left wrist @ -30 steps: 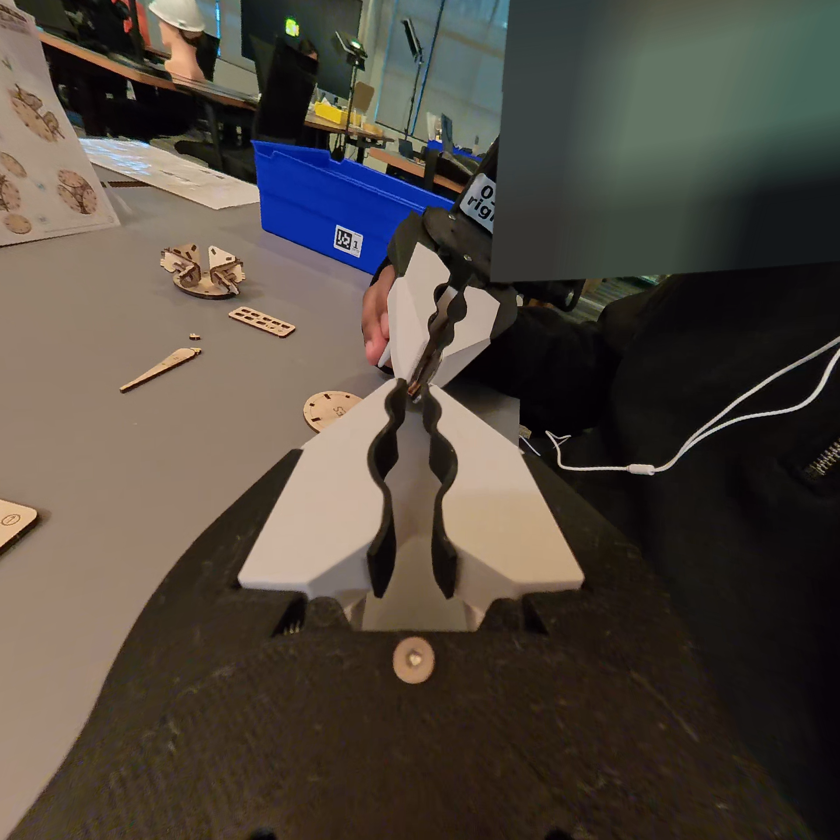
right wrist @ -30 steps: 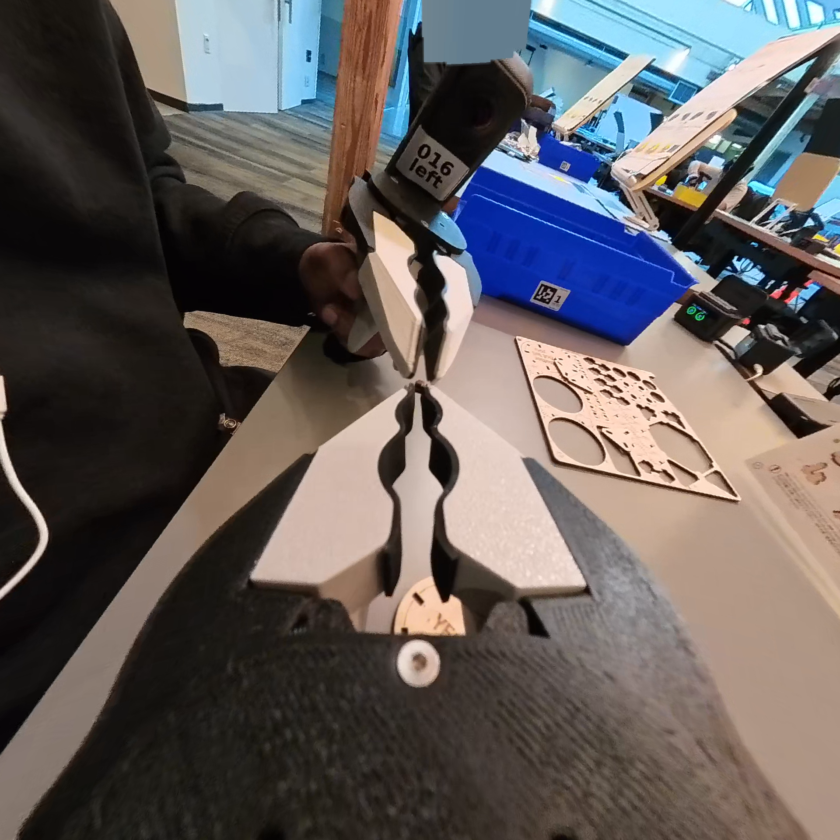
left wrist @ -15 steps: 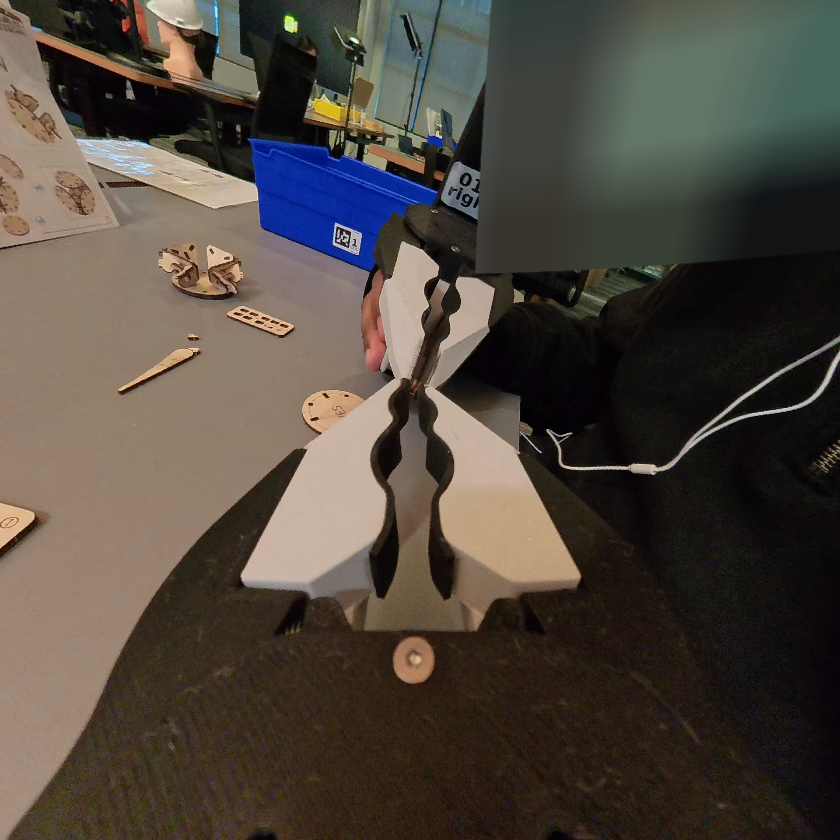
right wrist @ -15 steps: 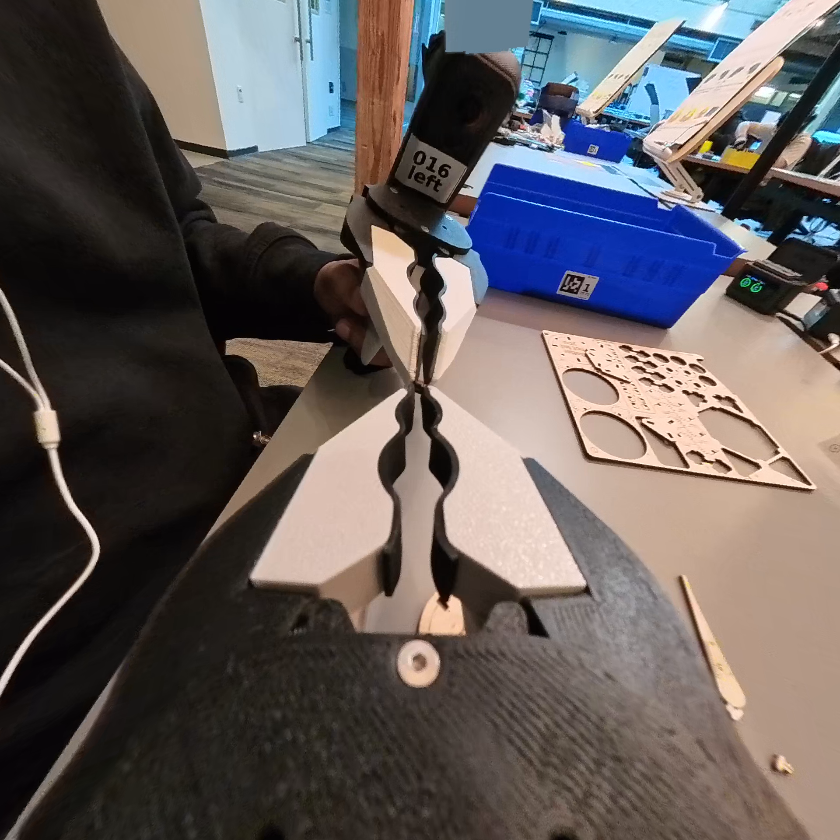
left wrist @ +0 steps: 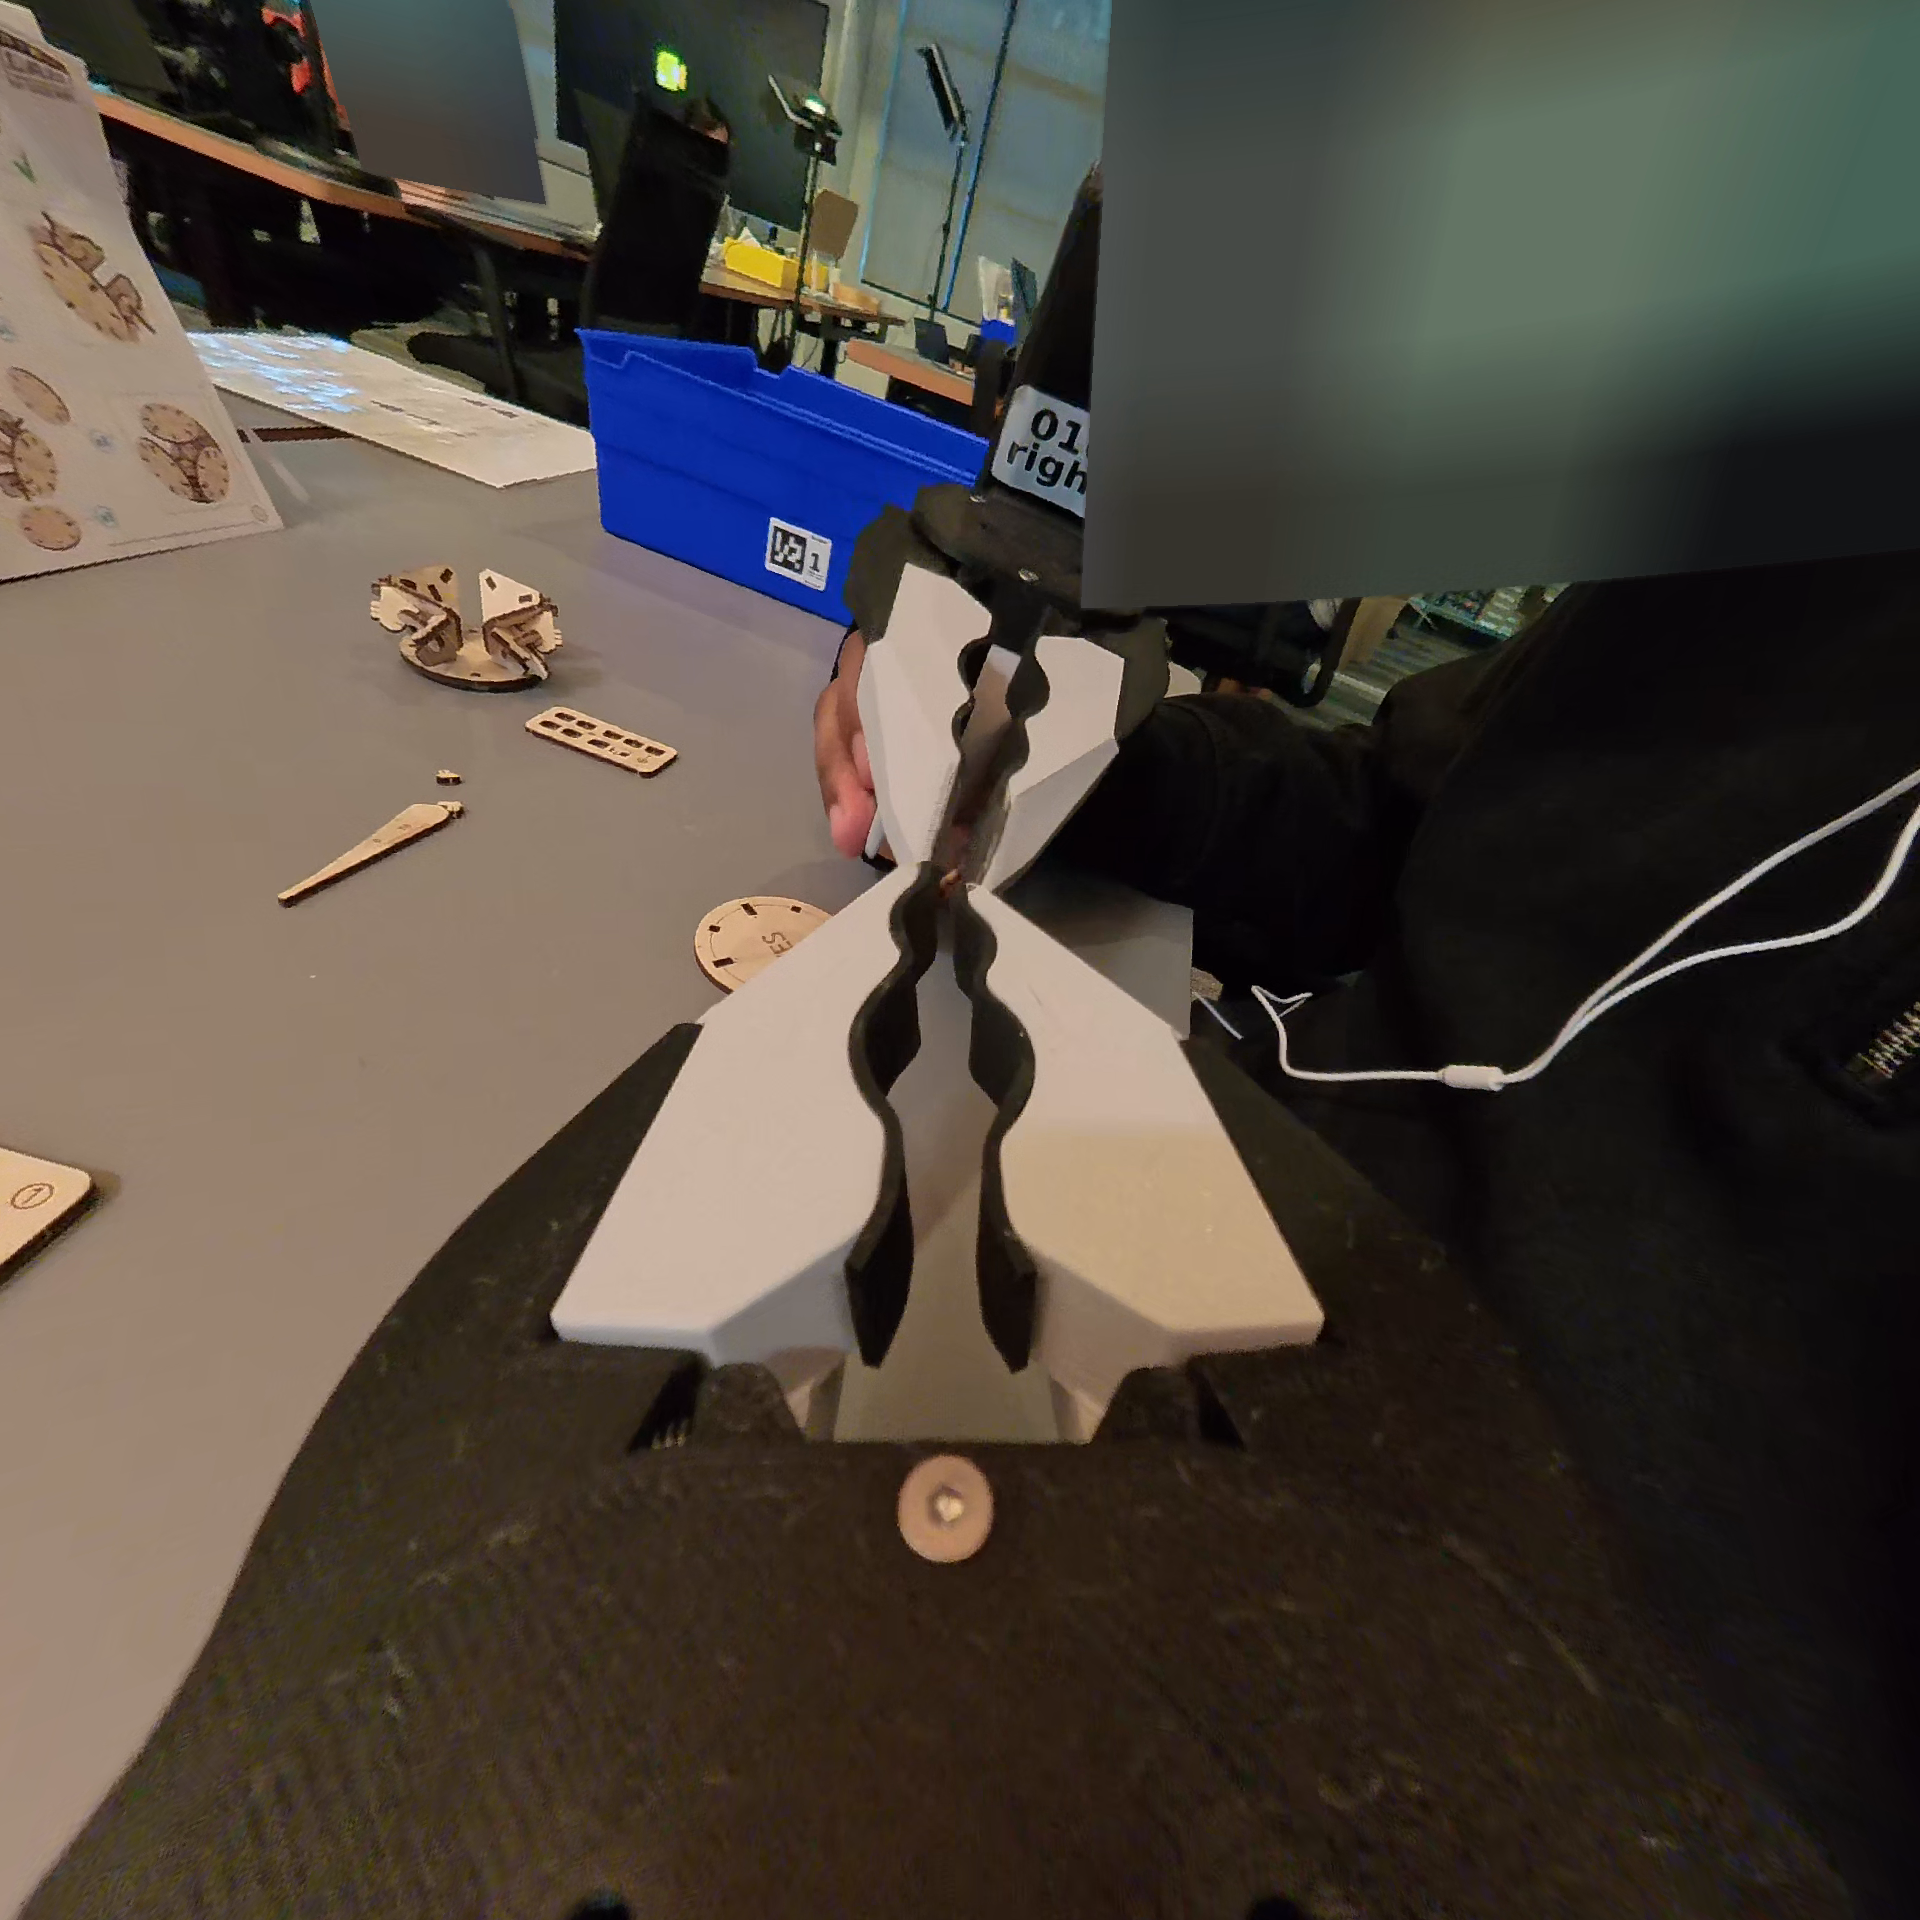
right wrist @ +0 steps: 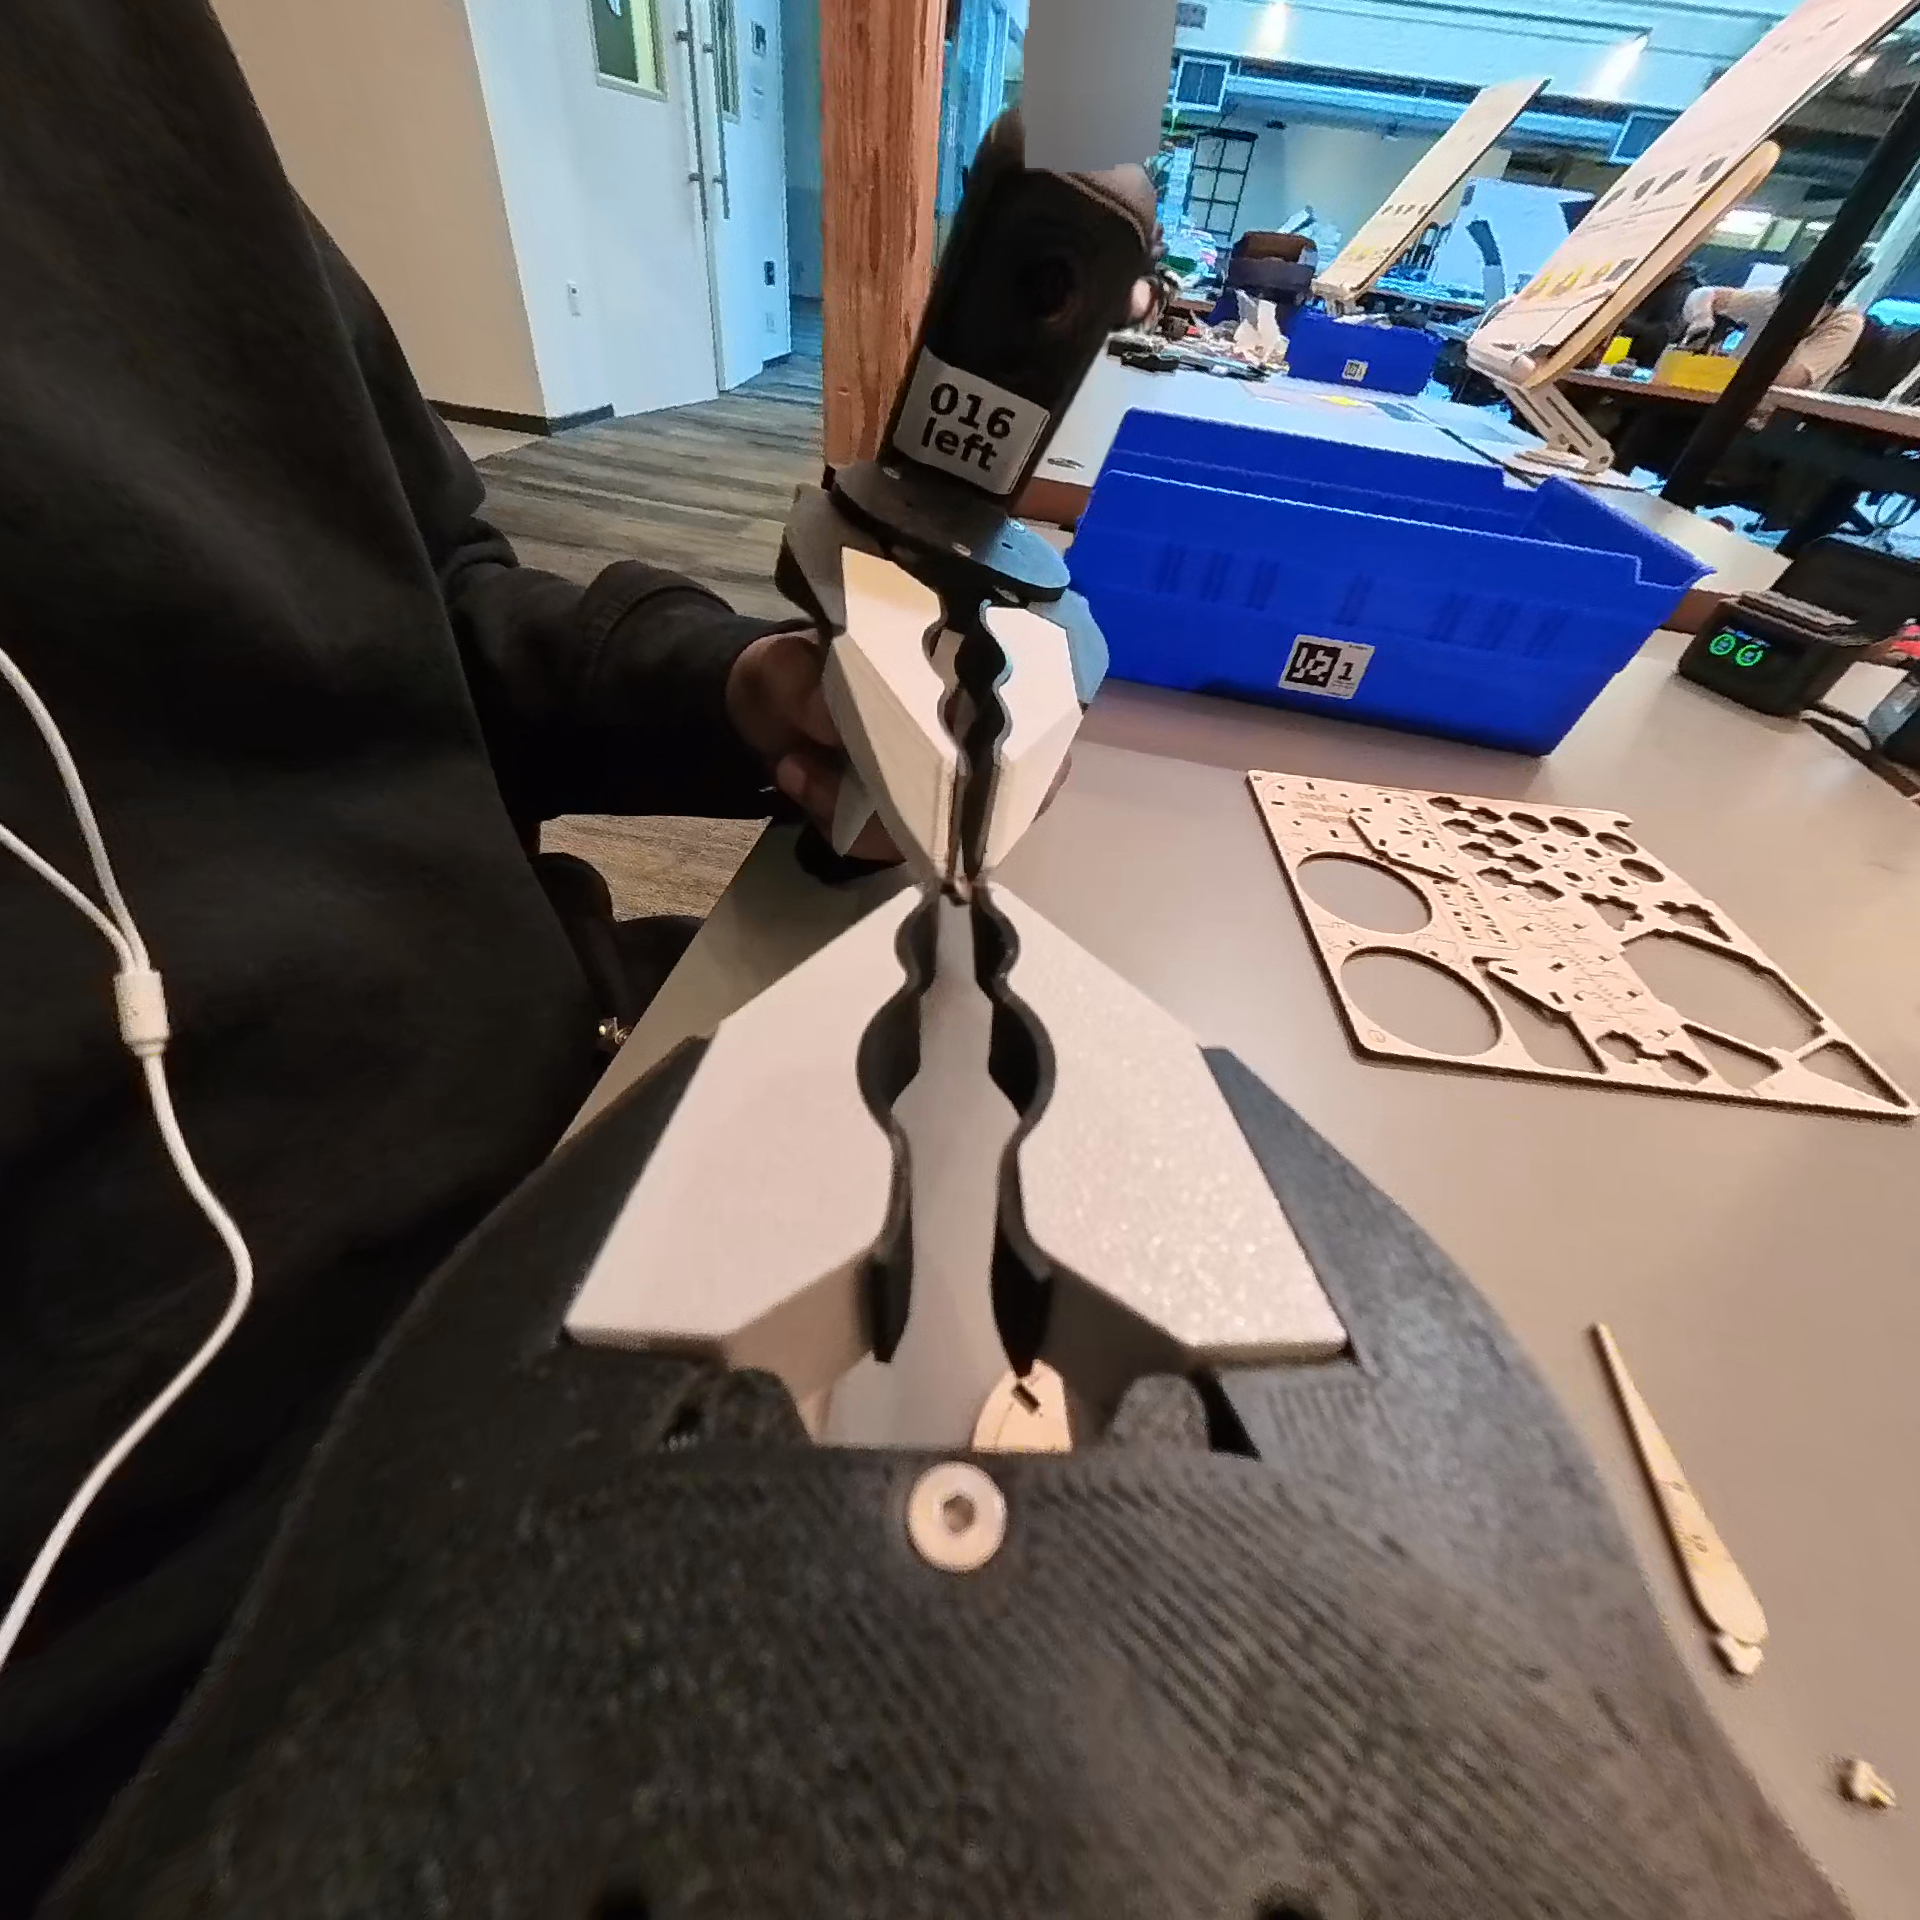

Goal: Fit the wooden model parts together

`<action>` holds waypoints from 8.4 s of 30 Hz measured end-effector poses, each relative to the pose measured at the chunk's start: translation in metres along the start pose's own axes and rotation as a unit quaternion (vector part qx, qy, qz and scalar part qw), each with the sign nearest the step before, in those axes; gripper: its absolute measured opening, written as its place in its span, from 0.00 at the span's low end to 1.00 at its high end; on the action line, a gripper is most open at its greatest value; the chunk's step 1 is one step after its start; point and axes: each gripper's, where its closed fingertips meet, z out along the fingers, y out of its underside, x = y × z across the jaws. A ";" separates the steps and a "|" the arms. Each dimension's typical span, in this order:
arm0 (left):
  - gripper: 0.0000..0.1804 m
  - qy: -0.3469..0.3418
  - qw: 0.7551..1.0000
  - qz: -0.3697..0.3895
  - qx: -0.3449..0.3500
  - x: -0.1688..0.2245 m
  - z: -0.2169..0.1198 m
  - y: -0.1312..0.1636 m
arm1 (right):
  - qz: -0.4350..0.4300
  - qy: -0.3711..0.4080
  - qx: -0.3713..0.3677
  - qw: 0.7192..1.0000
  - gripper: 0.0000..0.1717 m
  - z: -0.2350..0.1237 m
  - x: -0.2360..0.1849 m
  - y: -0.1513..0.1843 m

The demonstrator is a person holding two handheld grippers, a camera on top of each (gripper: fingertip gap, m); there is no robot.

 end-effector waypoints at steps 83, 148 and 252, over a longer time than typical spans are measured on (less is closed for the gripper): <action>0.00 0.133 0.971 -0.178 0.087 0.017 0.048 -0.018 | 0.117 0.043 0.082 0.989 0.08 -0.055 -0.003 -0.012; 0.00 0.087 0.984 -0.120 0.099 0.013 0.048 -0.023 | 0.214 -0.021 0.100 0.971 0.00 -0.055 -0.003 -0.013; 0.07 -0.171 0.948 -0.005 -0.268 0.006 0.082 0.084 | 0.166 0.199 0.116 0.959 0.01 -0.107 0.050 -0.008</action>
